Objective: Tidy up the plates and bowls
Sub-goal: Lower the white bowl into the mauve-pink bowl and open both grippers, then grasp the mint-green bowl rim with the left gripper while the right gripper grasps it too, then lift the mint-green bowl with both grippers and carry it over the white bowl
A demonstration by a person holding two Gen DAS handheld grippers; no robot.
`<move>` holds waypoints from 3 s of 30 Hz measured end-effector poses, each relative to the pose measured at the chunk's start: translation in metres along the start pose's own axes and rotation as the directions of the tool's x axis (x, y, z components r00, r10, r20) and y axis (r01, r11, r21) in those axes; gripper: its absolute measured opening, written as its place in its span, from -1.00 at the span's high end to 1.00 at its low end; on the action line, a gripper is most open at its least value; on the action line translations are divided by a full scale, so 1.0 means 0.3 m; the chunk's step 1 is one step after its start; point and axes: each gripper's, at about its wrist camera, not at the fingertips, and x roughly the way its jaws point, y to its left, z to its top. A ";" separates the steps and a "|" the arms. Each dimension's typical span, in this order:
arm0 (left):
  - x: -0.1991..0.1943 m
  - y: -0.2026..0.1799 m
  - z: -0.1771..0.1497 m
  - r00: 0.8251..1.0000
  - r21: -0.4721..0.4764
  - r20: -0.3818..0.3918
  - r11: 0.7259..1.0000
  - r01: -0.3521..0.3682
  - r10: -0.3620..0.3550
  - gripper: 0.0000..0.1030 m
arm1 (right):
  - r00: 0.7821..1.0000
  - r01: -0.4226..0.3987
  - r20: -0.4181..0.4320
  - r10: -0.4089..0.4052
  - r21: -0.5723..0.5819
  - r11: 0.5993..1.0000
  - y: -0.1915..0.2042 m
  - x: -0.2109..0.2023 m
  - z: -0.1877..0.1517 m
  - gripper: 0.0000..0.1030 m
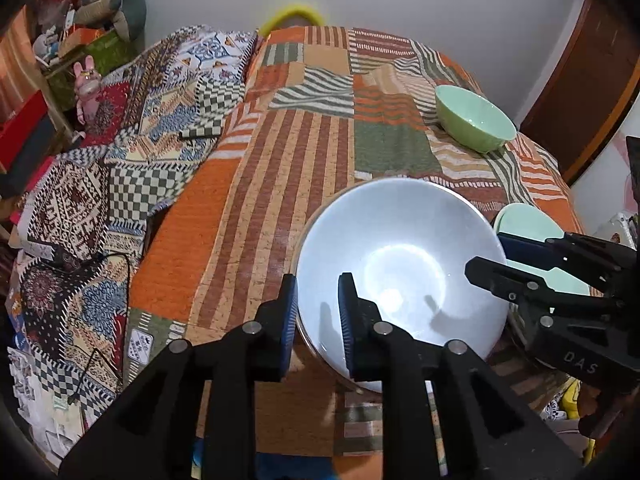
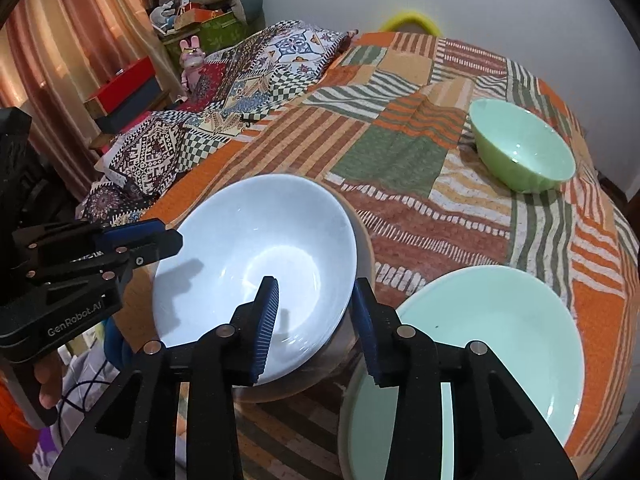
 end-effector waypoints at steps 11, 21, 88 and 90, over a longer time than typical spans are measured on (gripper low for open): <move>-0.121 -0.076 0.073 0.995 0.041 0.092 0.999 0.024 -0.028 0.58 | 0.986 0.055 0.160 -0.050 -0.027 0.998 -0.030 -0.159 0.034 -0.03; -0.281 -0.236 0.232 0.963 0.125 0.258 0.991 0.051 -0.083 0.29 | 0.959 0.093 0.268 -0.097 0.027 0.995 -0.176 -0.299 0.066 -0.08; 0.342 -0.562 0.637 0.989 0.245 -0.011 0.959 0.142 -0.144 0.75 | 0.980 0.000 0.190 -0.057 0.287 0.958 -0.698 -0.118 0.215 0.54; 0.274 -0.555 0.631 0.989 0.245 0.016 0.960 0.135 -0.144 0.75 | 0.975 -0.013 0.216 -0.050 0.277 0.961 -0.670 -0.165 0.217 0.54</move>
